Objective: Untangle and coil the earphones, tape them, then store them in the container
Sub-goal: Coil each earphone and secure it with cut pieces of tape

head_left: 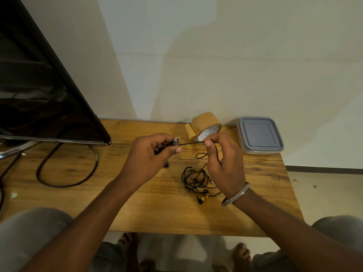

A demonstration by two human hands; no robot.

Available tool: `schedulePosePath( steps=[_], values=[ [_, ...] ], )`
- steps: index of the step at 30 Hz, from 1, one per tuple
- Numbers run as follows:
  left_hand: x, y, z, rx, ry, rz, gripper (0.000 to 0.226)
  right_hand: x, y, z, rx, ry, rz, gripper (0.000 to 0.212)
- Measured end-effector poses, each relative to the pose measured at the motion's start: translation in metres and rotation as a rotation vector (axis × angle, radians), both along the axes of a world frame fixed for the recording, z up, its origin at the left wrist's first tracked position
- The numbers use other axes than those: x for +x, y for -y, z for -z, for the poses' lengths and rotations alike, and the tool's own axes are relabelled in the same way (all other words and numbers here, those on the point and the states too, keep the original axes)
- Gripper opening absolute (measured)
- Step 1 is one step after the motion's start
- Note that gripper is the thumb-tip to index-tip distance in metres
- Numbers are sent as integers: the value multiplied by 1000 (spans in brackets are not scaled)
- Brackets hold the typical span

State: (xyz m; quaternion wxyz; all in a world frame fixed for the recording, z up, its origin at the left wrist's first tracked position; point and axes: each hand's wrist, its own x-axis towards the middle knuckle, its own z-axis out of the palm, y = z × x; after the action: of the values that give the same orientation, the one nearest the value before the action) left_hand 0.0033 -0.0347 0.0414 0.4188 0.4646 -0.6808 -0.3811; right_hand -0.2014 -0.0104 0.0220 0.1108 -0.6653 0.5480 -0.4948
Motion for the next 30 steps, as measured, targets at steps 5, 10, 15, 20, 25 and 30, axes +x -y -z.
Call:
schedulePosePath(
  steps=[5, 10, 15, 20, 25, 30],
  values=[
    [-1, -1, -5, 13, -44, -23, 25, -1, 1, -2, 29, 42, 11, 12],
    [-1, 1, -11, 218, -172, 30, 12, -1, 2, -1, 68, 95, 12, 14],
    [4, 4, -7, 279, -215, 13, 13, -4, 5, 0, 119, 169, 32, 16],
    [7, 5, -9, 257, -154, 3, 17, -8, 7, -2, 162, 247, 81, 16],
    [10, 6, -6, 261, -24, 65, 22, -5, 5, -4, 130, 246, 21, 15],
    [3, -2, 2, 336, 113, 240, 65, 0, 0, -7, 126, 148, -143, 11]
  ],
)
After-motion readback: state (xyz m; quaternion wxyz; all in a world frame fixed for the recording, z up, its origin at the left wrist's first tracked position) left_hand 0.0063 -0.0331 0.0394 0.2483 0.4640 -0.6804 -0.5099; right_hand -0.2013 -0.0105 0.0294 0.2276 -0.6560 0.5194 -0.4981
